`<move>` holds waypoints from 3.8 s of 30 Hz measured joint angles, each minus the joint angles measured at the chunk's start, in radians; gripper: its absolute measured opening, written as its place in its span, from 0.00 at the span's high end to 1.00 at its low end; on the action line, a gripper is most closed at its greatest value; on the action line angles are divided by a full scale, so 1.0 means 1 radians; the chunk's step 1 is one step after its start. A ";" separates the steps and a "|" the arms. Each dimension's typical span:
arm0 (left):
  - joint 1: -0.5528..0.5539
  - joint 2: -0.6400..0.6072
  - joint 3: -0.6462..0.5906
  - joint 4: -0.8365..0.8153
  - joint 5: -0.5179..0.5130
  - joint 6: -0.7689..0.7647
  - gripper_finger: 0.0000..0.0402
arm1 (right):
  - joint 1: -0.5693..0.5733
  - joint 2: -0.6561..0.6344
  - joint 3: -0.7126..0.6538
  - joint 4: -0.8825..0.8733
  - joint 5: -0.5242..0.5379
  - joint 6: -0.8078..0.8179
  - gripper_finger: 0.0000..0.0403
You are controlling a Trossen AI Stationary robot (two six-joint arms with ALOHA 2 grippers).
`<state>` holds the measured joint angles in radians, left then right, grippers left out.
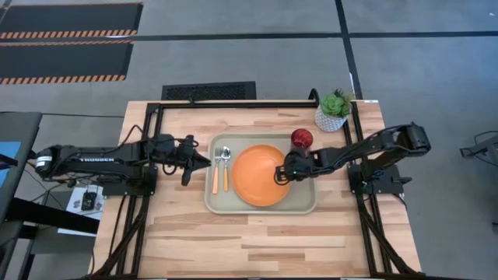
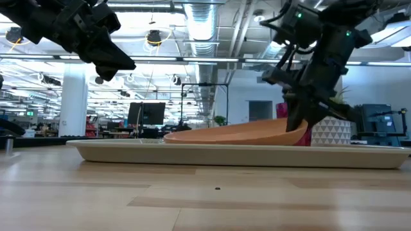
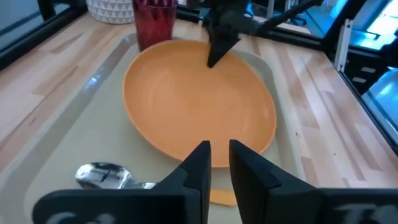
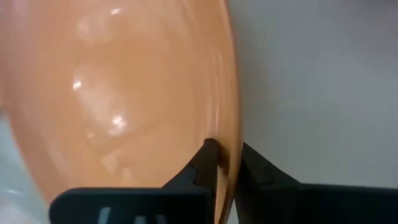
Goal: Pick and place plate/cup/fork/spoon on tray
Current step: Put the orange plate on the light brown serving tray to the bottom left of the red glass, then adjust the light brown serving tray
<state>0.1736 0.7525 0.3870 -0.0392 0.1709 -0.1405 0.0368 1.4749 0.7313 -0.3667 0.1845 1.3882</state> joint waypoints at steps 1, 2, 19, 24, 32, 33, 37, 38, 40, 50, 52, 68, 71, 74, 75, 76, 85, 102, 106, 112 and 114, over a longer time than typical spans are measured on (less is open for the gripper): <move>-0.007 0.000 0.000 0.005 -0.001 0.003 0.90 | 0.000 0.013 -0.001 0.002 0.001 0.003 0.89; -0.014 0.000 0.000 0.013 -0.003 0.007 0.90 | 0.000 0.023 -0.001 0.011 0.003 0.004 0.89; -0.063 0.000 0.000 0.031 -0.028 0.015 0.92 | -0.007 0.043 -0.003 0.017 0.066 -0.001 0.71; -0.063 0.000 0.000 0.031 -0.028 0.015 0.92 | -0.001 0.042 -0.003 0.020 0.080 -0.001 0.65; -0.063 0.000 0.000 0.026 -0.028 0.014 0.92 | 0.023 0.041 -0.003 0.023 0.084 -0.033 0.59; -0.063 0.000 0.000 0.027 -0.028 0.008 0.92 | 0.027 0.041 -0.003 0.023 0.085 -0.035 0.58; -0.063 0.000 0.000 0.026 -0.028 0.001 0.92 | 0.036 0.041 -0.003 0.022 0.096 -0.064 0.56; -0.063 0.000 0.000 0.026 -0.028 0.000 0.92 | 0.036 0.041 -0.003 0.022 0.103 -0.076 0.56; -0.063 0.000 0.000 0.026 -0.029 -0.001 0.92 | 0.035 0.041 -0.003 0.022 0.104 -0.090 0.55; -0.063 0.000 0.000 0.055 -0.049 -0.018 0.92 | 0.035 -0.020 -0.001 0.006 0.110 -0.184 0.55; -0.063 0.000 0.000 0.053 -0.074 -0.009 0.92 | 0.035 -0.058 -0.001 -0.015 0.117 -0.201 0.55; -0.101 0.082 0.000 -0.421 -0.231 -0.199 0.92 | 0.248 -0.318 -0.001 -0.503 0.078 -0.203 0.91; -0.116 0.129 0.000 -0.455 -0.276 -0.263 0.92 | 0.282 -0.307 -0.009 -0.607 0.081 -0.093 0.97; -0.123 0.185 0.000 -0.457 -0.307 -0.326 0.92 | 0.273 -0.300 -0.059 -0.606 0.079 -0.012 0.95; -0.125 0.202 0.000 -0.454 -0.316 -0.345 0.92 | 0.265 -0.295 -0.081 -0.601 0.078 0.003 0.95; -0.127 0.220 0.000 -0.457 -0.325 -0.365 0.92 | 0.254 -0.295 -0.099 -0.595 0.077 0.014 0.95; -0.128 0.288 0.000 -0.399 -0.385 -0.477 0.92 | 0.065 -0.297 -0.201 -0.492 0.114 -0.056 0.97; -0.129 0.329 0.000 -0.351 -0.350 -0.513 0.92 | -0.130 -0.158 -0.202 -0.197 0.077 -0.377 0.98; -0.138 0.325 0.000 -0.351 -0.339 -0.529 0.92 | -0.129 -0.131 -0.201 -0.166 0.078 -0.389 0.98; -0.164 0.325 0.000 -0.363 -0.345 -0.566 0.92 | -0.129 -0.129 -0.201 -0.144 0.076 -0.401 0.98; -0.168 0.325 0.000 -0.363 -0.358 -0.577 0.92 | -0.129 -0.132 -0.202 -0.138 0.074 -0.403 0.98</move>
<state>0.0054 1.0775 0.3874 -0.4023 -0.1869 -0.7171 -0.0924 1.3433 0.5297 -0.5051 0.2584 0.9855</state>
